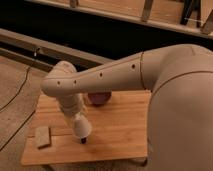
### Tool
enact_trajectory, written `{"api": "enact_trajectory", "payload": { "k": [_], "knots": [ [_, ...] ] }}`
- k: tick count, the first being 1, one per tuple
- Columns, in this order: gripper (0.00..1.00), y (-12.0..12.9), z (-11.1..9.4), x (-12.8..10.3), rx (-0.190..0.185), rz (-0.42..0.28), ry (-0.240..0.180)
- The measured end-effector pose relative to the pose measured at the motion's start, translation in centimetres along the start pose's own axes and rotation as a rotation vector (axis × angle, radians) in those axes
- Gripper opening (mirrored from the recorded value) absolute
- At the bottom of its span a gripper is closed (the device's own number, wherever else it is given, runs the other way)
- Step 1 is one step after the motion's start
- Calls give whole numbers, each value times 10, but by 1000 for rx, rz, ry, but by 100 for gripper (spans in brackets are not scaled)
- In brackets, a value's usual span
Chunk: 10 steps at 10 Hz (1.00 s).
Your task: Place the ceramic cup over the eraser
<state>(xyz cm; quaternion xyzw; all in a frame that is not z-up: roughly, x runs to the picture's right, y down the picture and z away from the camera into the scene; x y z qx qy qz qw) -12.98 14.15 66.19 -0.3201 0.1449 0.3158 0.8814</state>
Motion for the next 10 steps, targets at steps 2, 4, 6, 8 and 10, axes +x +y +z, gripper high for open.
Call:
{"api": "enact_trajectory", "payload": {
  "k": [2,4,6,8,10],
  "knots": [
    [0,1,-3,1,-11,-9,-1],
    [0,1,-5,-1,-11,-20,-3],
    [0,4,-2,-4,-8,-41,-3],
    [0,8,1,-6,-7,-59,6],
    [0,10,6,-3,-7,-74,28]
  ]
}}
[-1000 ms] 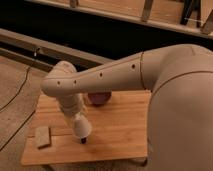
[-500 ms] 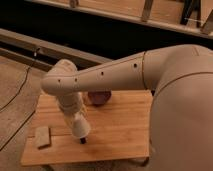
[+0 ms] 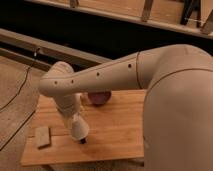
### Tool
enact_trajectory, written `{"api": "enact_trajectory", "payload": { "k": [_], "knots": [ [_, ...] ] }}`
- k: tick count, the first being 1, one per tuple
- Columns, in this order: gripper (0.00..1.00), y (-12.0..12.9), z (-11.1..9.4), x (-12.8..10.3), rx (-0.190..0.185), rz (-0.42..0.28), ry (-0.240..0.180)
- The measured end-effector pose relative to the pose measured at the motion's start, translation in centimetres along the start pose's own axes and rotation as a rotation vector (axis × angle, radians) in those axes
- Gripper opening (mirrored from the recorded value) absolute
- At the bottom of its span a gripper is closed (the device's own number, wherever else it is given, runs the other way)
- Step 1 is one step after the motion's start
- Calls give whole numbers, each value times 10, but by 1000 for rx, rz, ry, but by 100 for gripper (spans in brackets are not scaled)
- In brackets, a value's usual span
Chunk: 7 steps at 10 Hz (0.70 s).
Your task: Place the ceramic cup over the eraser
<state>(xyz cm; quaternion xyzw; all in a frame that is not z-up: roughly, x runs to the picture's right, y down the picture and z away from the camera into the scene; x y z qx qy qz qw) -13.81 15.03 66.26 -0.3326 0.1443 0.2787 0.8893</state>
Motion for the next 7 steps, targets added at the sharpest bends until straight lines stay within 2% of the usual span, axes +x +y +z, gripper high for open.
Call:
{"api": "enact_trajectory", "payload": {
  "k": [4,5,7],
  "knots": [
    [0,1,13,14,-2,-4,44],
    [0,0,15,14,-3,2,38],
    [0,3,22,3,-10,11,-11]
  ]
}}
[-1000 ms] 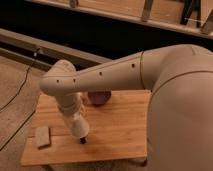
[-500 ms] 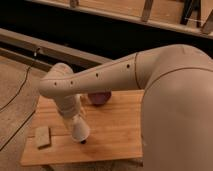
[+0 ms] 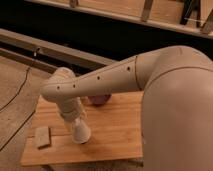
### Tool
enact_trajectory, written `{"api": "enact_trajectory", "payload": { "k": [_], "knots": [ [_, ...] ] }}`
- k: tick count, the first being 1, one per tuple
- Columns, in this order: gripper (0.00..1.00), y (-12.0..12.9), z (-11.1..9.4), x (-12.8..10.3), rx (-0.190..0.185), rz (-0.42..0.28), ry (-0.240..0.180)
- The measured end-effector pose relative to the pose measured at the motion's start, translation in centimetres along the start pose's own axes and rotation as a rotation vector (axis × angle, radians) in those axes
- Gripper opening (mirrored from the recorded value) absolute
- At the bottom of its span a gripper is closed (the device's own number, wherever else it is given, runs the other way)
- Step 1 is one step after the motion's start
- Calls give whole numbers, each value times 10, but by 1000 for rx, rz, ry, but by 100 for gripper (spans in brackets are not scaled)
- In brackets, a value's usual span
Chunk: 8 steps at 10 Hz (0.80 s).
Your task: Place the ceramic cup over the eraser
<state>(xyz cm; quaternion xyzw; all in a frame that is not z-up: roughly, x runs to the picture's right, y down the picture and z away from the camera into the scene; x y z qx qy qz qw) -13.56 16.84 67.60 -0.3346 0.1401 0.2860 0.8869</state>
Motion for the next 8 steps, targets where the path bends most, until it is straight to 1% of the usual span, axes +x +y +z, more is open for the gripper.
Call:
{"api": "enact_trajectory", "payload": {
  "k": [2,4,6,7,8],
  "knots": [
    [0,3,4,-10,-9,-2,-44],
    [0,4,8,-10,-14,-4,-53],
    [0,4,14,-1,-17,-2,-27],
    [0,1,17,8,-13,-2,-2],
    [0,-1,19,12,-11,1,12]
  ]
}}
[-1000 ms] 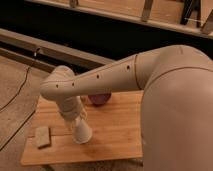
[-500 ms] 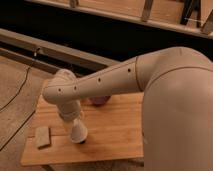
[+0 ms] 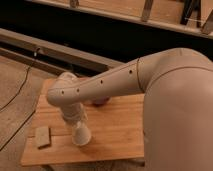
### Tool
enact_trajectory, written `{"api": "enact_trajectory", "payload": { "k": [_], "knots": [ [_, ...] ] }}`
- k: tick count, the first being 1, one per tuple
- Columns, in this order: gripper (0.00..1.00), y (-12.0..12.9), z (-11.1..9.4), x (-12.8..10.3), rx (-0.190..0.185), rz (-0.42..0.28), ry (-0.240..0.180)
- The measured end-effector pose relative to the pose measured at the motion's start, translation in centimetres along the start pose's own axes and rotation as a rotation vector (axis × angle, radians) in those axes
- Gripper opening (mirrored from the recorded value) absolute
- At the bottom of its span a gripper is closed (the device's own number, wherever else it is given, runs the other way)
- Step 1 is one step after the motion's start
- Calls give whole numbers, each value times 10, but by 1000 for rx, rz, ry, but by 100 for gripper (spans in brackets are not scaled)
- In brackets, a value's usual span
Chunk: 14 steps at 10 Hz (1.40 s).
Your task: Place the ceramic cup over the eraser
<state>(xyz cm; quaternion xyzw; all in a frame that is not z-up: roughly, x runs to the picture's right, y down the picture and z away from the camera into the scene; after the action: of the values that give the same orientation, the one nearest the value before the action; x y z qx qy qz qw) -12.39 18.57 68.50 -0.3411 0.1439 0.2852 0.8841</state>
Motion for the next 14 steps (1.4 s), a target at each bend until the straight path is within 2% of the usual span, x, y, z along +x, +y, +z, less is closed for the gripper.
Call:
{"api": "enact_trajectory", "payload": {
  "k": [3,9,10,12,14],
  "knots": [
    [0,-6,7,4,2,12,20],
    [1,1,34,-24,-25,13,19],
    [5,2,36,-24,-30,14,25],
    [27,6,40,-27,-58,-7,49],
    [42,11,39,-35,-81,-23,55]
  ]
}}
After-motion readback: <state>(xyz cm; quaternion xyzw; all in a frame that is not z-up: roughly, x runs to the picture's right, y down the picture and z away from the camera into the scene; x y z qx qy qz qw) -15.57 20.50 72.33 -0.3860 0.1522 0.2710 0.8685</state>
